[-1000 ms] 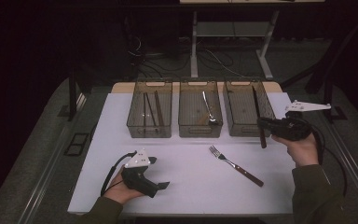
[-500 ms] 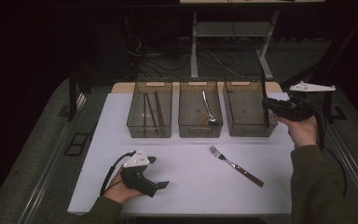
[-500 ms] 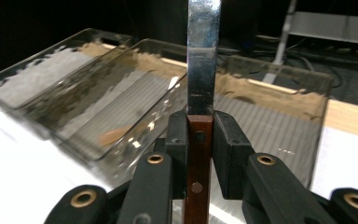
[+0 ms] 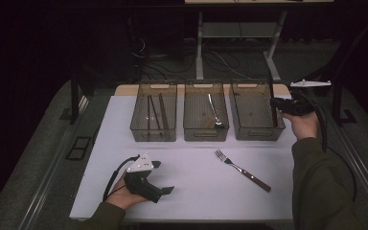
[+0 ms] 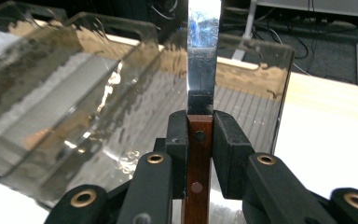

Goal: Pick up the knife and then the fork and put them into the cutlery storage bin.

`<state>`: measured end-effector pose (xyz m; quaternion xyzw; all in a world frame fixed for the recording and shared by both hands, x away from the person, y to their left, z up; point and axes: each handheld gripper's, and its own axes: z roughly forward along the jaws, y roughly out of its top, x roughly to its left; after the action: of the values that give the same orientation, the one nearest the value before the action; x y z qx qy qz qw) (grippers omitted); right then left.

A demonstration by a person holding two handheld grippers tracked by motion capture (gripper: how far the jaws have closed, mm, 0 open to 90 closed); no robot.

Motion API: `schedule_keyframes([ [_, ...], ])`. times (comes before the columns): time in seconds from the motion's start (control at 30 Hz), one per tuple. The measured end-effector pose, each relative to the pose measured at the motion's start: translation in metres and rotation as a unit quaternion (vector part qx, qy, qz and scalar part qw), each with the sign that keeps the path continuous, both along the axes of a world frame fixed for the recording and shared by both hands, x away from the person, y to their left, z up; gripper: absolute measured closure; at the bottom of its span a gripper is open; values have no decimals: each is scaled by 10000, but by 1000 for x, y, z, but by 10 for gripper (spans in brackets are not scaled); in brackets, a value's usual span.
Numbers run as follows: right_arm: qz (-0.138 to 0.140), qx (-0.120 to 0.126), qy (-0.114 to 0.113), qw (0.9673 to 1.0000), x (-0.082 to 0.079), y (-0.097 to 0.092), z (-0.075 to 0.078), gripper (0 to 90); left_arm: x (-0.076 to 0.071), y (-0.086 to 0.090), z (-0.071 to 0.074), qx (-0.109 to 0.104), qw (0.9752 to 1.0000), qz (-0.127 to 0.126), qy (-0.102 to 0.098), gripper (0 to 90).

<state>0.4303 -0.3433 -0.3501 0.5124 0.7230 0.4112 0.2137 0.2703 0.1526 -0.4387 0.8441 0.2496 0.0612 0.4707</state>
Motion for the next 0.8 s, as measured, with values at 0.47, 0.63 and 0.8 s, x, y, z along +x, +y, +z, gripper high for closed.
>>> schedule_keyframes([
  [0.47,14,-335,396,9987,4,1,-33,769,0,0,0,22,10000,-12,-8,0],
  [0.63,46,-425,452,9981,6,3,-36,768,0,0,0,14,10000,-4,3,0],
  [0.8,35,-553,560,9969,9,5,-42,767,0,0,0,10,10000,-4,3,0],
])
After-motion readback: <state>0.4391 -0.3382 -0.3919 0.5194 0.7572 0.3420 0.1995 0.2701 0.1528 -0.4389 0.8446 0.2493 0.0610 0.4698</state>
